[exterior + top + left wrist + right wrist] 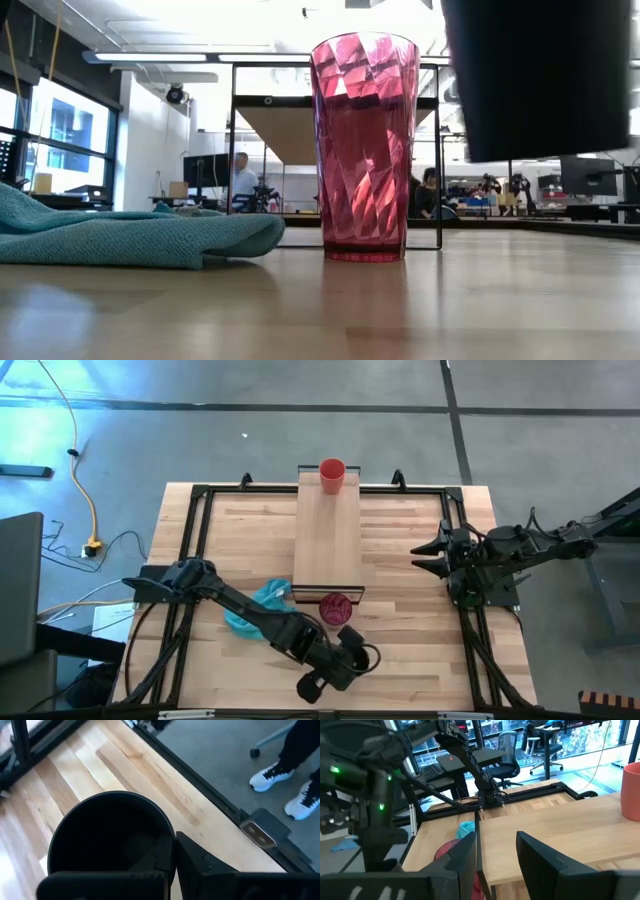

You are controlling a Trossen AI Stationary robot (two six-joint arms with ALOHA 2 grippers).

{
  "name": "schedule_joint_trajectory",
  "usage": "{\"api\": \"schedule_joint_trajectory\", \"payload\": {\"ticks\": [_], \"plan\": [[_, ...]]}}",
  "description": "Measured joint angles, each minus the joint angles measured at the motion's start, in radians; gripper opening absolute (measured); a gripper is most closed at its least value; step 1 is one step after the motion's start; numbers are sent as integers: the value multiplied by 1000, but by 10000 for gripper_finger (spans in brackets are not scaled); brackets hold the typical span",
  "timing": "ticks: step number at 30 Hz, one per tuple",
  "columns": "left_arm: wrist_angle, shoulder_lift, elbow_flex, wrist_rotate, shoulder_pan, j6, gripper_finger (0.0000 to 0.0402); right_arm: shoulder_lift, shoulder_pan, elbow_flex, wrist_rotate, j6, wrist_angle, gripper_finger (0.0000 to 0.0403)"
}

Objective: Stack small to large cups/mugs on shelf
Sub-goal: Put the black cup on the shelf

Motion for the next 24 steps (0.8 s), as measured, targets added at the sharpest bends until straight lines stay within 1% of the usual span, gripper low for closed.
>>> {"api": "schedule_joint_trajectory", "payload": {"ticks": [7,14,18,24], "plan": [[-205,0,138,0,0,-65,1,0,0,0,0,32,-53,130],[-377,0,279,-2,11,-105,0,0,0,0,0,50,-86,130],[-432,-25,274,-20,37,-131,0,0,0,0,0,50,-85,130],[-467,-72,276,-26,78,-160,0,0,0,0,0,53,-86,130]]}}
